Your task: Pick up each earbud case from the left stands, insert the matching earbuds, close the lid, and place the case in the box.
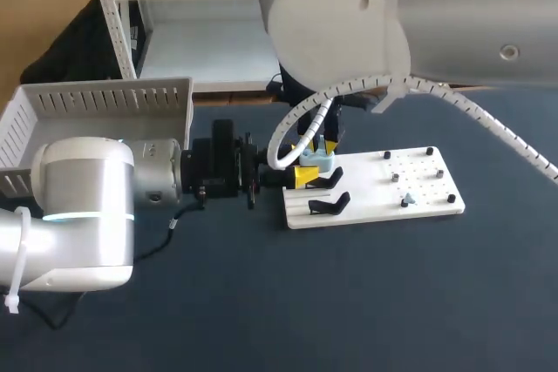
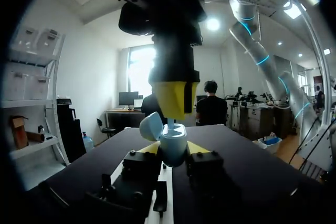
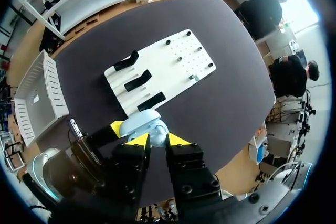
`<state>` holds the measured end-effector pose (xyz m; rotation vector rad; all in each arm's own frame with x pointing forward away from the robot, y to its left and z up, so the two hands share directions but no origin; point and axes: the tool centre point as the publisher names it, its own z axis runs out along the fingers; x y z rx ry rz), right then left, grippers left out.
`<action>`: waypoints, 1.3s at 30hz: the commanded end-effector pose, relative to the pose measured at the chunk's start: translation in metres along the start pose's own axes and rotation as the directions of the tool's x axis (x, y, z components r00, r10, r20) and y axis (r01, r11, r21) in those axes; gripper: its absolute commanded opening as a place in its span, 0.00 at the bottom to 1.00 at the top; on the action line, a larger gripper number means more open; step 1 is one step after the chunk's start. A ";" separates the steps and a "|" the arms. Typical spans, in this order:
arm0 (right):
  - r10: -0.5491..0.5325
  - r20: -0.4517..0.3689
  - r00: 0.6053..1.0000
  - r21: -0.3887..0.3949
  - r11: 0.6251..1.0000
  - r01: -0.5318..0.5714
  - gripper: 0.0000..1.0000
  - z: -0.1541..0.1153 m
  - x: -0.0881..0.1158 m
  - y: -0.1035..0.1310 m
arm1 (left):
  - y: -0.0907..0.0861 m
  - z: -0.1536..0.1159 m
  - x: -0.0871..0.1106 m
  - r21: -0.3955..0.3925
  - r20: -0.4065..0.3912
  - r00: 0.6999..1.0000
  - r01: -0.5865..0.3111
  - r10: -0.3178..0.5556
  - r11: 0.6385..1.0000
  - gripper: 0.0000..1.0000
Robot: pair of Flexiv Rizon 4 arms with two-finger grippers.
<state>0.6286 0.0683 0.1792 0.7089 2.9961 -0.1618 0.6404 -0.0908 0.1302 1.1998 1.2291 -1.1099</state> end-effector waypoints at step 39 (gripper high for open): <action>-0.106 0.026 0.994 -0.413 0.904 0.108 0.42 0.023 -0.040 -0.117 | -0.001 0.000 0.001 -0.004 0.004 1.000 -0.002 0.002 1.000 0.00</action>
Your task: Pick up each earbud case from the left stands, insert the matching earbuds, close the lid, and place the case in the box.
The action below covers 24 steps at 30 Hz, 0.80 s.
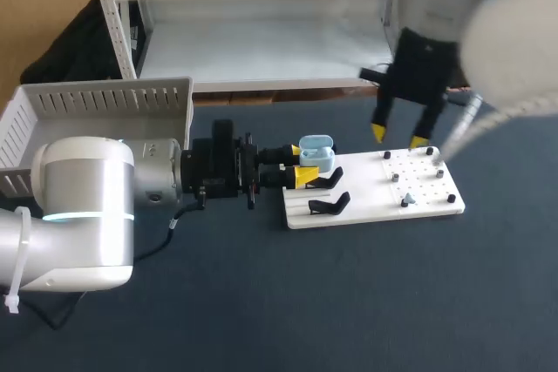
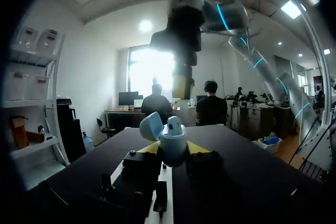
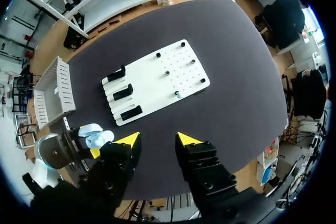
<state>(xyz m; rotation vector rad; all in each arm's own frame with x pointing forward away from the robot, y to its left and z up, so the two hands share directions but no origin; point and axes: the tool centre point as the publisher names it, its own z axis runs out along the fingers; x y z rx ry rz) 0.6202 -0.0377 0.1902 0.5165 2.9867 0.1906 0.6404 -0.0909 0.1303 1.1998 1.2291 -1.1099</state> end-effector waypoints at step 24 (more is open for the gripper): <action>-0.060 0.048 0.997 -0.156 0.985 0.067 0.47 0.126 -0.010 -0.051 | -0.001 0.000 0.001 -0.004 0.004 1.000 -0.002 0.002 1.000 0.00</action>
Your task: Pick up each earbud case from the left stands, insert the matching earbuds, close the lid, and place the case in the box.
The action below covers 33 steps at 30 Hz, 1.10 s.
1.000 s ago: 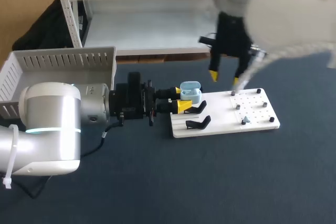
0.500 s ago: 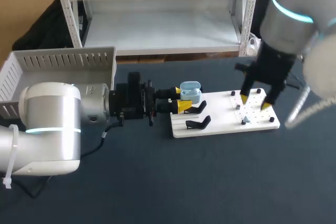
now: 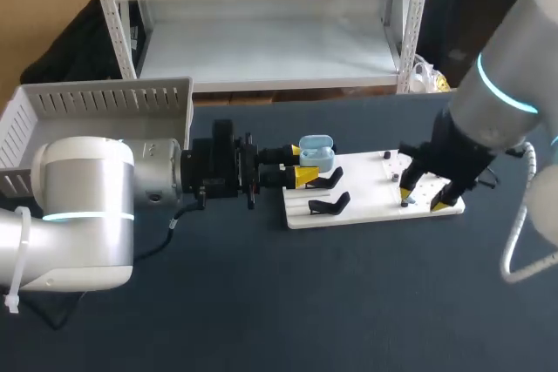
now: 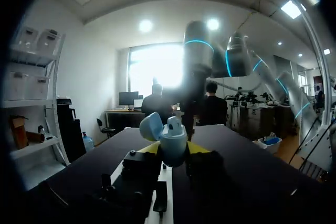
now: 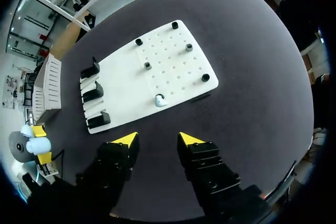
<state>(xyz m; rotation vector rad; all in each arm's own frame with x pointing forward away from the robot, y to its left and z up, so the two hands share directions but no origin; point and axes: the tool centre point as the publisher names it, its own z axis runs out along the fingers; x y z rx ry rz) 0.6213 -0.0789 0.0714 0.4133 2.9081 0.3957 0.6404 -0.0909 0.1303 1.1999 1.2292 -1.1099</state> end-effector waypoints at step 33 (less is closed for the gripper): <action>-0.001 0.009 1.000 -0.015 1.000 0.001 0.32 0.045 -0.037 -0.006 | -0.001 0.000 0.001 -0.004 0.004 1.000 -0.002 0.002 1.000 0.00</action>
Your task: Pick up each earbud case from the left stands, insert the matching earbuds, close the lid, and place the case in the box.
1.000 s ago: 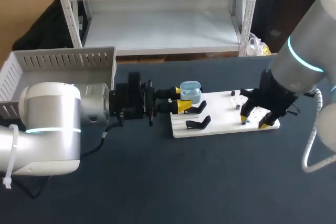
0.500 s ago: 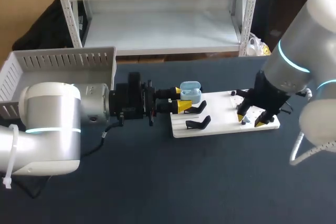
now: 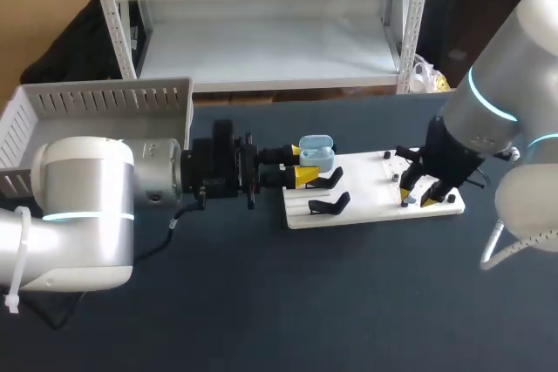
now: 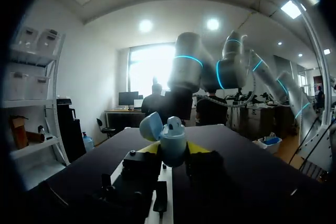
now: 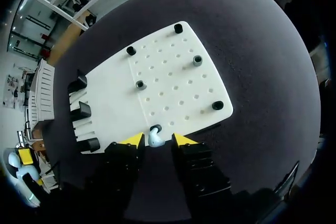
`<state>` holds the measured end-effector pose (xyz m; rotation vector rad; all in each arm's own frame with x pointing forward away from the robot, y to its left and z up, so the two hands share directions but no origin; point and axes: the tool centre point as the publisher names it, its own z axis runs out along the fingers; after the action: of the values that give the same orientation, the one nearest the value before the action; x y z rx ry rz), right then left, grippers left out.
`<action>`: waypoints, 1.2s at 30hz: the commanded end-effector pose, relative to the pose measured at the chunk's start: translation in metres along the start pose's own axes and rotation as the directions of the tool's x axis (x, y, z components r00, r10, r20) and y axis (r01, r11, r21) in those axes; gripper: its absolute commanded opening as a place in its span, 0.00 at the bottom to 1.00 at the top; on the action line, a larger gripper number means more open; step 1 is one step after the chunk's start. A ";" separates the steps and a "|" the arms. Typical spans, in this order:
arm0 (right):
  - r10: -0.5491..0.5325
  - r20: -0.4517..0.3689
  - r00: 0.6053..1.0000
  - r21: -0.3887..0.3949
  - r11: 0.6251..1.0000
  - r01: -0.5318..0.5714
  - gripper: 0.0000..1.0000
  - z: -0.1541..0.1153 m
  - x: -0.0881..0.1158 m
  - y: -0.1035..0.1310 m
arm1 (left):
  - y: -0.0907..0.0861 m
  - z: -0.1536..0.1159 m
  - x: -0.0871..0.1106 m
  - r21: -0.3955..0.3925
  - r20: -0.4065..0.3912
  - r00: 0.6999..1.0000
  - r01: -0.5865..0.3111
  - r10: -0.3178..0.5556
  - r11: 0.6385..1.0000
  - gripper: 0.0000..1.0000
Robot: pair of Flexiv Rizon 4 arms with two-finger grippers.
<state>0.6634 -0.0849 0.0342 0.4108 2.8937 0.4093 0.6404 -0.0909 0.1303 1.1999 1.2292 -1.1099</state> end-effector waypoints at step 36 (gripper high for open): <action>0.001 -0.014 1.000 0.004 1.000 -0.001 0.00 -0.006 0.004 0.004 | -0.001 0.000 0.001 -0.004 0.004 1.000 -0.002 0.002 1.000 0.00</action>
<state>0.6644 -0.0792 0.0325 0.4093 2.9121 0.4130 0.6404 -0.0909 0.1303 1.1999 1.2292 -1.1099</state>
